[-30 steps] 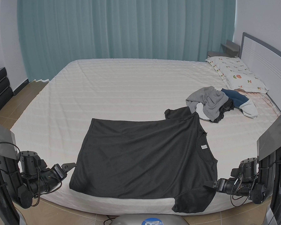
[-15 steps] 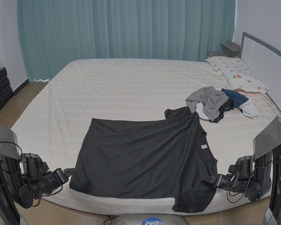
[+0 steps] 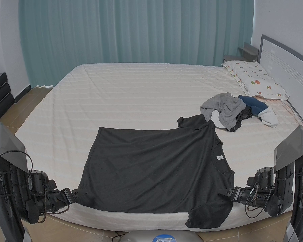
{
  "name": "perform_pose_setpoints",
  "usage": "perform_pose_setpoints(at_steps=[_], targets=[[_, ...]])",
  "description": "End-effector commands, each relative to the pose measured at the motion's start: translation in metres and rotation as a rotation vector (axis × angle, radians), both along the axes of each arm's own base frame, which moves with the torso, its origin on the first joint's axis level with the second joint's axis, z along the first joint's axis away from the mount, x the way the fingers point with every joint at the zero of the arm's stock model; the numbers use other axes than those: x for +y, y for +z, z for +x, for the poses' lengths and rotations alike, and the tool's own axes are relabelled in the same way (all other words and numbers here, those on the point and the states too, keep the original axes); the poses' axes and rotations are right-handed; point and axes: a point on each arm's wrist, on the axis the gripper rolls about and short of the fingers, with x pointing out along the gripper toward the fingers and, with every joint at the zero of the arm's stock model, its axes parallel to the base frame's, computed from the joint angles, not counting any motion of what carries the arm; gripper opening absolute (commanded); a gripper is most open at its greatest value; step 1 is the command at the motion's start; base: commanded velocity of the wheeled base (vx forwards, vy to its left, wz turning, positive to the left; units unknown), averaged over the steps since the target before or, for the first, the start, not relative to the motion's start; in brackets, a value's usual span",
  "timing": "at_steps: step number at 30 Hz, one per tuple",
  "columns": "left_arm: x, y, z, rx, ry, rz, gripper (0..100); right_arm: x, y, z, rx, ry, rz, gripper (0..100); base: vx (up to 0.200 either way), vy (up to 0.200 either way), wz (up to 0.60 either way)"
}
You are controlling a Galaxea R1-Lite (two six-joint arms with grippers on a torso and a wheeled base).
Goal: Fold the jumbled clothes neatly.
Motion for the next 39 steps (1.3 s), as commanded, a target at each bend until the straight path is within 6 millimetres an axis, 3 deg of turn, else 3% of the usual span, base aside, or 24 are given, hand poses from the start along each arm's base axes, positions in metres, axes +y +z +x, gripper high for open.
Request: perform_pose_setpoints(at_steps=[1,10,16,26,39], targets=[[-0.001,-0.019,-0.002,0.058,-0.038,0.043,100,0.001,0.002,0.001,-0.019,0.004,0.005,100,0.0,0.0,0.0],[-0.007,-0.02,0.014,-0.002,-0.06,0.052,100,0.001,0.004,0.002,-0.029,0.006,0.009,100,0.0,0.0,0.0],[-0.009,-0.031,0.03,-0.022,-0.021,0.104,100,0.002,0.006,0.003,-0.038,0.006,0.009,100,0.0,0.0,0.0],[-0.025,-0.023,0.019,-0.003,-0.054,0.066,100,0.002,0.006,0.003,-0.038,0.006,0.009,100,0.0,0.0,0.0],[-0.019,-0.021,0.022,-0.006,-0.003,0.038,100,0.002,0.006,0.002,-0.036,0.009,0.009,100,0.0,0.0,0.0]])
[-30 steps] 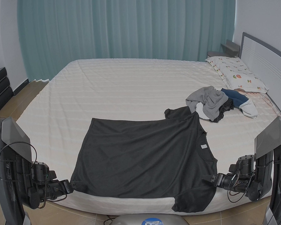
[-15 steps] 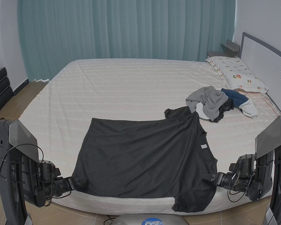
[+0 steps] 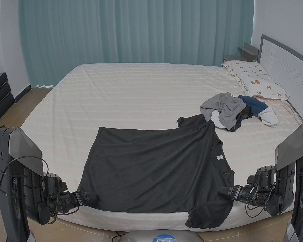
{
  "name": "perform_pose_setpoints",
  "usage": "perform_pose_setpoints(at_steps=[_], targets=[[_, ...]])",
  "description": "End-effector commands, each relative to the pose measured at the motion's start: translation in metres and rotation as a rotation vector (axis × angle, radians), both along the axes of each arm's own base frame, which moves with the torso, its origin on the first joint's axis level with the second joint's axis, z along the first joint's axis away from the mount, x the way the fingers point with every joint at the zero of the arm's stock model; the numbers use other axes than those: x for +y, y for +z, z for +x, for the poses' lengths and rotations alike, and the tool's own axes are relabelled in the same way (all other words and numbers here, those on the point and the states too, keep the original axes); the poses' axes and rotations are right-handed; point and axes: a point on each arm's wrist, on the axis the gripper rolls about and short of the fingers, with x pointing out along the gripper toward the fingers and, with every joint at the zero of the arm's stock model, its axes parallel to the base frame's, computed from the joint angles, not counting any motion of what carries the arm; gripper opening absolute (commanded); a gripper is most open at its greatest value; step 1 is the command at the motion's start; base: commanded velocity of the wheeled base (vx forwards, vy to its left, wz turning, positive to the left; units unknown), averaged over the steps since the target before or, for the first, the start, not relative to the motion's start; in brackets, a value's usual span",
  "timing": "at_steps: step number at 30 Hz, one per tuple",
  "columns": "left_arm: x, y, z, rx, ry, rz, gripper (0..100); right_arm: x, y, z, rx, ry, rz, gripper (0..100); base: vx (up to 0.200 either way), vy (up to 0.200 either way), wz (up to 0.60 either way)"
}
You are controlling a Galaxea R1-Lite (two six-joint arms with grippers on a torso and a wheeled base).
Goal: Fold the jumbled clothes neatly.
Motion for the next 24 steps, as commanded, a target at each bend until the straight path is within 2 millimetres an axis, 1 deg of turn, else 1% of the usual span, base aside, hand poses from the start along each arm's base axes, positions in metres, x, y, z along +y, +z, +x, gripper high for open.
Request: perform_pose_setpoints(at_steps=[1,2,6,7,13,24], targets=[[0.002,0.001,0.001,-0.009,0.012,-0.002,100,0.001,0.001,0.001,-0.014,0.003,0.003,100,0.0,0.0,0.0],[0.002,0.001,0.001,-0.009,0.012,-0.002,0,0.001,0.001,0.001,-0.014,0.003,0.003,100,0.0,0.0,0.0],[0.002,0.001,0.001,-0.009,0.02,0.0,0,0.001,0.001,0.001,-0.013,0.002,0.004,100,0.0,0.0,0.0],[0.003,0.001,-0.002,0.0,0.022,0.001,0,0.0,0.001,0.002,-0.015,0.0,0.004,100,0.0,0.0,0.0],[0.009,0.012,-0.003,-0.032,0.051,-0.005,0,0.001,0.001,0.005,-0.028,-0.001,0.003,100,0.0,0.0,0.0],[0.009,0.022,-0.001,-0.05,0.109,-0.082,0,0.0,-0.012,0.016,-0.029,-0.045,-0.028,100,0.0,0.0,0.0]])
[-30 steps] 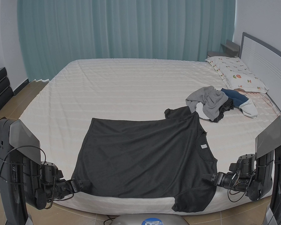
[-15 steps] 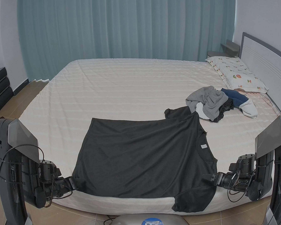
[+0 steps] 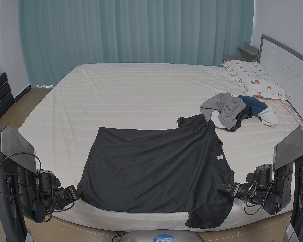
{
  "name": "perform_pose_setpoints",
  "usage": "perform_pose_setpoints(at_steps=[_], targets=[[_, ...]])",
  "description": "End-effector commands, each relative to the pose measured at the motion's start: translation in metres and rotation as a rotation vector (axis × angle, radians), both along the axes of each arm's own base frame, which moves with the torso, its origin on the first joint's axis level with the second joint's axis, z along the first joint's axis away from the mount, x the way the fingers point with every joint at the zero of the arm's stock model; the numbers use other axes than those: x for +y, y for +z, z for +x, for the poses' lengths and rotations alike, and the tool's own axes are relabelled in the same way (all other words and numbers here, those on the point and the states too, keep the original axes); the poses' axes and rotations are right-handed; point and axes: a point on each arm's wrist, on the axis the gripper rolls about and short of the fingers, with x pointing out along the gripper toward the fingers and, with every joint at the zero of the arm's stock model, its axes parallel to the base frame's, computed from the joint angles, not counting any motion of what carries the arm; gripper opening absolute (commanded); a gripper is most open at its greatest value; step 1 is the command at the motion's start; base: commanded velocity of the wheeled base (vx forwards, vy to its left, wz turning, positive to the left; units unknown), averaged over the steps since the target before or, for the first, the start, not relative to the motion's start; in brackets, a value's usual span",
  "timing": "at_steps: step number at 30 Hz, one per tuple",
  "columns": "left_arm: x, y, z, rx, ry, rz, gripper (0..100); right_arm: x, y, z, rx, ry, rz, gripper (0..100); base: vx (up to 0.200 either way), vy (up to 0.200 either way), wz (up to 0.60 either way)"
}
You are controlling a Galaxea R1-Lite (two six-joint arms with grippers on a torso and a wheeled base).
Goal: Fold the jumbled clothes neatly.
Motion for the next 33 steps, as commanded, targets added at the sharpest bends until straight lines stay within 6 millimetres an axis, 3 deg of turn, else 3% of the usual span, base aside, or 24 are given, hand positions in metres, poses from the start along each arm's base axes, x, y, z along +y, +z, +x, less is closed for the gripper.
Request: perform_pose_setpoints(at_steps=[1,9,10,16,24,33], targets=[[0.0,0.007,0.001,-0.031,0.011,-0.02,0,0.0,-0.006,0.003,0.003,-0.017,-0.014,100,0.0,0.0,0.0],[-0.001,0.009,0.003,-0.035,0.028,-0.055,0,0.001,-0.011,0.007,0.002,-0.018,-0.02,100,0.0,0.0,0.0],[-0.001,0.009,0.003,-0.035,0.027,-0.056,0,0.002,-0.011,0.008,-0.001,-0.018,-0.02,0,0.0,0.0,0.0],[-0.001,0.009,0.004,-0.035,0.031,-0.056,0,0.002,-0.012,0.025,-0.031,-0.04,-0.024,0,0.0,0.0,0.0],[0.0,0.009,0.004,-0.038,0.037,-0.057,0,-0.005,0.0,0.072,-0.155,-0.1,-0.015,0,0.0,0.0,0.0],[0.001,0.008,0.006,-0.034,0.057,-0.074,0,-0.001,0.002,0.091,-0.161,-0.092,-0.015,0,0.0,0.0,0.0]])
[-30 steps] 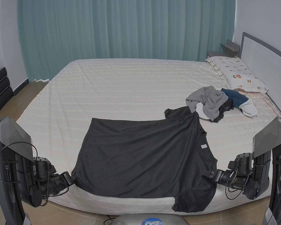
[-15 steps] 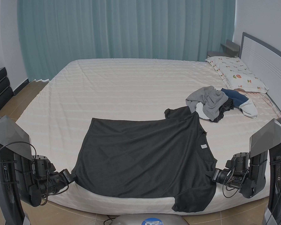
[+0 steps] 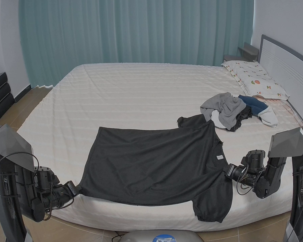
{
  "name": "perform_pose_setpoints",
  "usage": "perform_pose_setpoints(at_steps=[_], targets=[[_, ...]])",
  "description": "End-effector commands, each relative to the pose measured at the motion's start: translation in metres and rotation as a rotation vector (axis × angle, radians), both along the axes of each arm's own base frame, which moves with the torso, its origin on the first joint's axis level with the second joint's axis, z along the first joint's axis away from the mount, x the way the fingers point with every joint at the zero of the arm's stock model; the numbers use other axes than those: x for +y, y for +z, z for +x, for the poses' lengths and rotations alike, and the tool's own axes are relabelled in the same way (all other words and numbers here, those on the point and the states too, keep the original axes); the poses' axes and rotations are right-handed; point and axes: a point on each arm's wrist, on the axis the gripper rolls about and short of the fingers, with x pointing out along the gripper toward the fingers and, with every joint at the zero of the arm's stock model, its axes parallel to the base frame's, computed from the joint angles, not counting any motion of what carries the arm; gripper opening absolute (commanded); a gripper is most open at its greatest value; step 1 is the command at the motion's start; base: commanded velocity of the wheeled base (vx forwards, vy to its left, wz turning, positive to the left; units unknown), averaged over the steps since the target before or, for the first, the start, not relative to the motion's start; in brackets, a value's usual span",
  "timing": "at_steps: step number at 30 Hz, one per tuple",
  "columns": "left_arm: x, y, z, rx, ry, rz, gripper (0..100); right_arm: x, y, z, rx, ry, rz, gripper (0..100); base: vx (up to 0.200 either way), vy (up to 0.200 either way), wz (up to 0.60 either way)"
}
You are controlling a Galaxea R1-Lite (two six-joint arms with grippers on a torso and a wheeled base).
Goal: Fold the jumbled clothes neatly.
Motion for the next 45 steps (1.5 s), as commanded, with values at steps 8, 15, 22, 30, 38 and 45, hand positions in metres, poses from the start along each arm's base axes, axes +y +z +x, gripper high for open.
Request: perform_pose_setpoints(at_steps=[8,15,22,30,38,45], targets=[[0.0,-0.004,0.0,0.011,0.003,-0.002,0,-0.005,0.013,-0.009,0.008,0.006,0.004,100,0.0,0.0,0.0],[0.0,-0.004,-0.001,0.015,0.003,-0.002,0,-0.028,0.038,-0.044,0.03,0.008,0.04,100,0.0,0.0,0.0],[0.0,-0.005,-0.002,0.021,0.002,-0.001,0,-0.019,0.026,-0.09,0.166,0.106,0.053,100,0.0,0.0,0.0],[-0.001,-0.005,-0.002,0.021,-0.002,-0.001,0,-0.007,0.001,-0.108,0.22,0.189,0.007,100,0.0,0.0,0.0],[-0.001,-0.005,-0.002,0.021,-0.001,0.0,0,0.001,-0.006,-0.106,0.222,0.215,0.001,100,0.0,0.0,0.0],[-0.001,-0.005,-0.002,0.023,-0.003,0.001,0,0.003,-0.006,-0.099,0.195,0.216,0.009,100,0.0,0.0,0.0]])
